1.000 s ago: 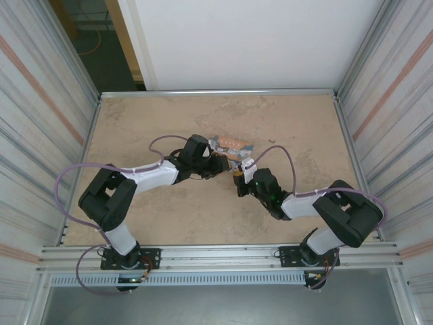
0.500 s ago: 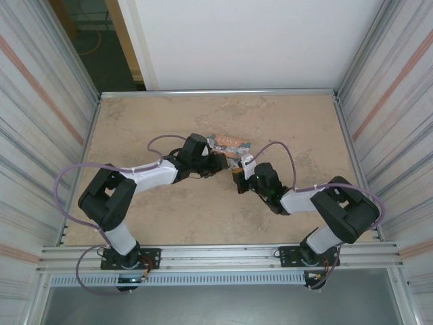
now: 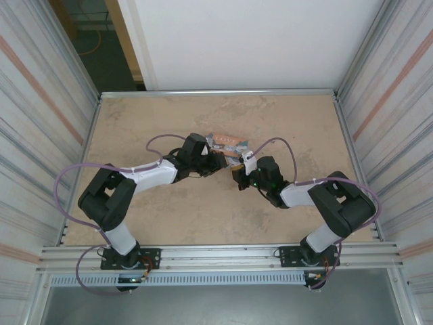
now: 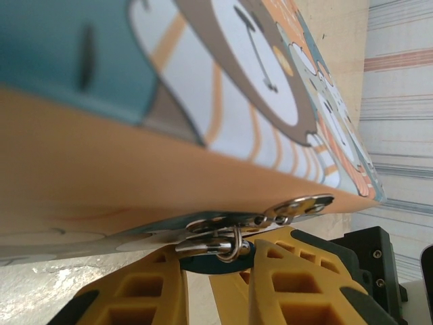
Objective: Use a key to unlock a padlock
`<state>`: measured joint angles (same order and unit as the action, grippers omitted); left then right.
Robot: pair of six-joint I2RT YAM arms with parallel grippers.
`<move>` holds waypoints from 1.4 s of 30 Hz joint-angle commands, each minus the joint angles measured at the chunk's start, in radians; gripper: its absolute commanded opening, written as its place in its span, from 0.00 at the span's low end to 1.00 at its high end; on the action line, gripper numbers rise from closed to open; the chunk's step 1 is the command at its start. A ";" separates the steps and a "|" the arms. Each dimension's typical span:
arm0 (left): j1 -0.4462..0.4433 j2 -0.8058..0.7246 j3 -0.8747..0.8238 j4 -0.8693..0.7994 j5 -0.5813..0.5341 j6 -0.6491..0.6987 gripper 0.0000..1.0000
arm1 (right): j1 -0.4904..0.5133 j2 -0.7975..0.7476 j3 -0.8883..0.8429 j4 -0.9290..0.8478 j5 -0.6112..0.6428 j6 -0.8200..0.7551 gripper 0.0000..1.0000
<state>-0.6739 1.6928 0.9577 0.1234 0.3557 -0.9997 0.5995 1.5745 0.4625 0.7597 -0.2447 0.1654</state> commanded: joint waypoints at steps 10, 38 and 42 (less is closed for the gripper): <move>-0.059 -0.010 0.006 0.031 0.232 0.012 0.23 | -0.020 -0.008 0.116 0.117 -0.091 0.038 0.00; -0.059 -0.023 -0.017 0.017 0.244 0.012 0.23 | -0.067 -0.008 0.161 0.071 -0.172 -0.059 0.00; -0.060 -0.016 -0.020 0.027 0.241 0.007 0.23 | -0.070 -0.002 0.179 0.061 -0.213 -0.025 0.00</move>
<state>-0.6724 1.6943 0.9535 0.1577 0.3561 -1.0042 0.5278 1.5776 0.5354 0.6403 -0.3935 0.0986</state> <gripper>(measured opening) 0.231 0.059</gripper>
